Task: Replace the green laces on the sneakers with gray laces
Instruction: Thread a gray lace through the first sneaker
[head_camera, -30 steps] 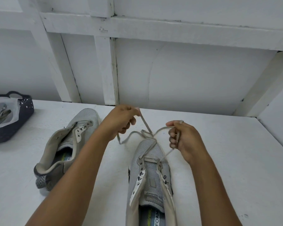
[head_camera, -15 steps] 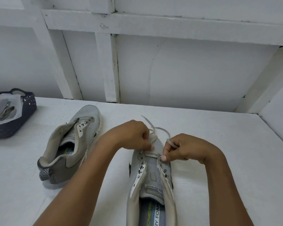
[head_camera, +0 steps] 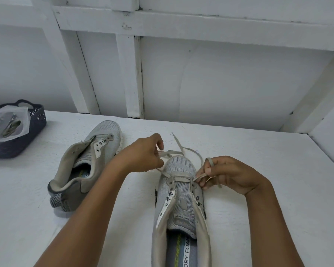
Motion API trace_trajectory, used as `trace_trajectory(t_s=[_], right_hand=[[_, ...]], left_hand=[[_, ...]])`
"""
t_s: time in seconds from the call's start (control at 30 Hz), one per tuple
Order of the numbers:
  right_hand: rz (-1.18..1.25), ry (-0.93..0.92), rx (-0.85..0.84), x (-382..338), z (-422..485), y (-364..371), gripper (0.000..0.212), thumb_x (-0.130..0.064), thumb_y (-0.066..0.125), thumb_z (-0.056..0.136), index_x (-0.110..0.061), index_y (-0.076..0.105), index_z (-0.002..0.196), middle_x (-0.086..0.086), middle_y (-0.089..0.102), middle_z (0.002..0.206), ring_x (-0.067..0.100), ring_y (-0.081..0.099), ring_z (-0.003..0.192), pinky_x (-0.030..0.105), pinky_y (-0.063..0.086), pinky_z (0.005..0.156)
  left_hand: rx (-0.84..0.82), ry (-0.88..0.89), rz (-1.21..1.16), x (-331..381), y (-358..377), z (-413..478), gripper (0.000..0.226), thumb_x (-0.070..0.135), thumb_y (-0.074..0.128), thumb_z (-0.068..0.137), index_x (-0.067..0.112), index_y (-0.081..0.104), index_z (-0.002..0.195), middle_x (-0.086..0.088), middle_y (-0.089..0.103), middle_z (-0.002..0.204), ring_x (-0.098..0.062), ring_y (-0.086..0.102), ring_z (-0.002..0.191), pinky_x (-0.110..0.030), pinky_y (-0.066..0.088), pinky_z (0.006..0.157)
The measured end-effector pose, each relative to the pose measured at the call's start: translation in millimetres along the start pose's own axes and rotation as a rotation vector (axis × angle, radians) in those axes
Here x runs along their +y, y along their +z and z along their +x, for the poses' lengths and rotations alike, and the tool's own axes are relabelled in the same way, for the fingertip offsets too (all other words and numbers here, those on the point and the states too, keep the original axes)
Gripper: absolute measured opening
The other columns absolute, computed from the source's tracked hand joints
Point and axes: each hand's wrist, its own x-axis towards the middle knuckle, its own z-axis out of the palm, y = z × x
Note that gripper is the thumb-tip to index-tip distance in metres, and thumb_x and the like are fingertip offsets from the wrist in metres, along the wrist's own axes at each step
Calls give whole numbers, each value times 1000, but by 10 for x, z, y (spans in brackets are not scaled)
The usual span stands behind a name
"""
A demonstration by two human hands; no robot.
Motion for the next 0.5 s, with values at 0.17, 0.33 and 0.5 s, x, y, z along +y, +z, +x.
trace_trajectory(t_s=[0.17, 0.33, 0.5], right_hand=[[277, -125, 73, 2, 61, 47, 14, -16, 68, 81, -8, 68, 69, 28, 71, 90, 39, 72, 86, 42, 60, 72], [334, -1, 241, -35, 69, 69, 19, -23, 52, 82, -10, 46, 70, 2, 40, 46, 21, 54, 45, 30, 50, 46], [236, 24, 370, -3, 120, 64, 26, -14, 53, 97, -14, 41, 75, -2, 24, 49, 11, 29, 38, 24, 32, 38]], left_hand=[[194, -30, -88, -14, -10, 82, 34, 9, 62, 87, 18, 43, 113, -3, 63, 83, -26, 70, 68, -34, 58, 59], [400, -157, -719, -45, -41, 135, 28, -2, 54, 90, 9, 48, 115, -11, 56, 86, -23, 66, 58, -34, 59, 55], [359, -195, -1062, -75, -102, 193, 24, -4, 50, 89, 13, 55, 104, -7, 56, 80, -17, 49, 49, -23, 40, 40]])
